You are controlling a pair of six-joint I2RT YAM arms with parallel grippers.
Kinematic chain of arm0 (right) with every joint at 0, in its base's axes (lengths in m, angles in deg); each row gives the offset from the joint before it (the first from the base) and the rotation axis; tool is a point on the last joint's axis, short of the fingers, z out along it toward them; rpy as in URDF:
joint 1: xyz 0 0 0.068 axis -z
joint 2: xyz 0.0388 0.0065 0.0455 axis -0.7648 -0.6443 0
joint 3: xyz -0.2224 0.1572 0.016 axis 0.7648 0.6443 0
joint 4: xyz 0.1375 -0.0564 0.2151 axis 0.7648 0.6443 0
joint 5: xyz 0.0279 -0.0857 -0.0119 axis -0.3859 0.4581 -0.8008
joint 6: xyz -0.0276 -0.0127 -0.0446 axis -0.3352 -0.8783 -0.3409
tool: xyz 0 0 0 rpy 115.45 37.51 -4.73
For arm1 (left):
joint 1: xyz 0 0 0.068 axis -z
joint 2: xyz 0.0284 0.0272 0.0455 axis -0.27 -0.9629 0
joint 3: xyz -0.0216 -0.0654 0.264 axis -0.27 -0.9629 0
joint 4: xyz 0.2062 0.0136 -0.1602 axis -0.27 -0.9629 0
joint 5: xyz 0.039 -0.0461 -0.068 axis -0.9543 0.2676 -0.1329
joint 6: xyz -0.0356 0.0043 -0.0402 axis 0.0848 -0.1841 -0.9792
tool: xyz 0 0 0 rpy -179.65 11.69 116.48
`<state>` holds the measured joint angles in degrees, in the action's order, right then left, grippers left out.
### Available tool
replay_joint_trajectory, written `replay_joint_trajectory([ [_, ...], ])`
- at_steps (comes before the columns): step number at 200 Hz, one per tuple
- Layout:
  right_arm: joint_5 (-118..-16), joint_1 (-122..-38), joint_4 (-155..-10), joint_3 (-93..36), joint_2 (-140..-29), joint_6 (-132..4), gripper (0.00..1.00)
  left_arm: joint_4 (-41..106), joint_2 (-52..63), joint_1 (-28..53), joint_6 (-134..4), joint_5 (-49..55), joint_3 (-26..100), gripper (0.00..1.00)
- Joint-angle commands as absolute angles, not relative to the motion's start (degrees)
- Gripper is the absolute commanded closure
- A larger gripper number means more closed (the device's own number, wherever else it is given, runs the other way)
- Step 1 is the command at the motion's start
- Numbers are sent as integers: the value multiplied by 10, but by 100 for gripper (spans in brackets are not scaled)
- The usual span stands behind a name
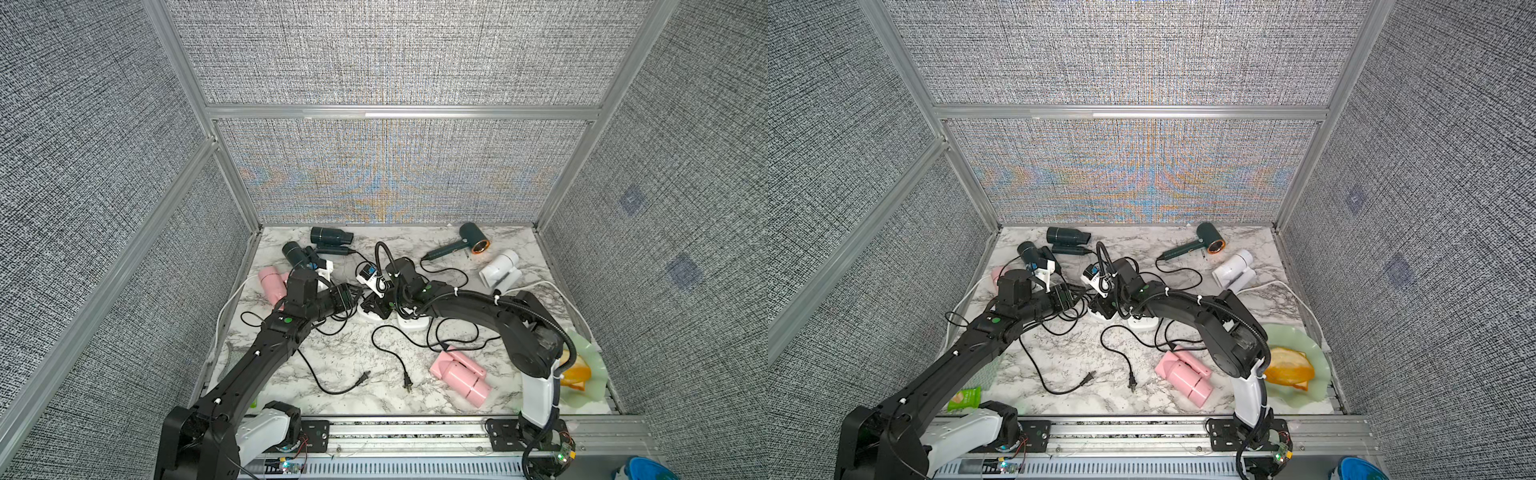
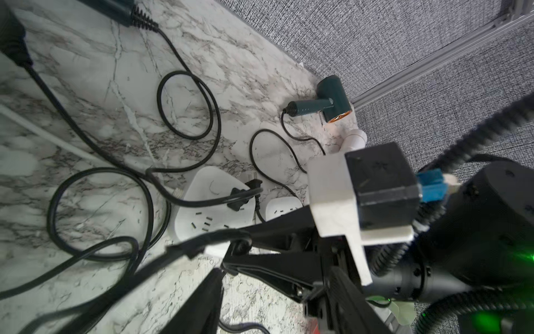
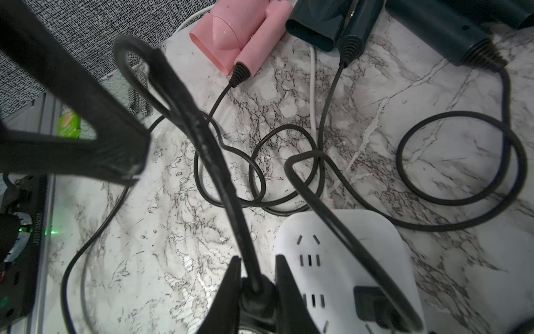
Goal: Charge the blow dryers
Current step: Pick up the plug from the center of the board, then insert the plug into the socket.
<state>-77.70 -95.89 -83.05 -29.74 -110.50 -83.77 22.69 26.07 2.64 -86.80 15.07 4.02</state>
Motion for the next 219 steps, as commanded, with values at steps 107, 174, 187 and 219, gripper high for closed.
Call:
replay_joint_trajectory([
  [107, -756, -938, -944, -306, -1166, -868, 89, 234, 262, 24, -898, 137, -1, 37],
  [174, -766, -938, -954, -276, -1158, -848, 90, 251, 254, 24, -895, 141, -15, 39],
  [187, -767, -937, -954, -276, -1160, -846, 90, 252, 254, 24, -894, 141, -16, 39],
  [219, -754, -937, -956, -279, -1171, -856, 90, 250, 253, 24, -890, 144, -13, 39],
])
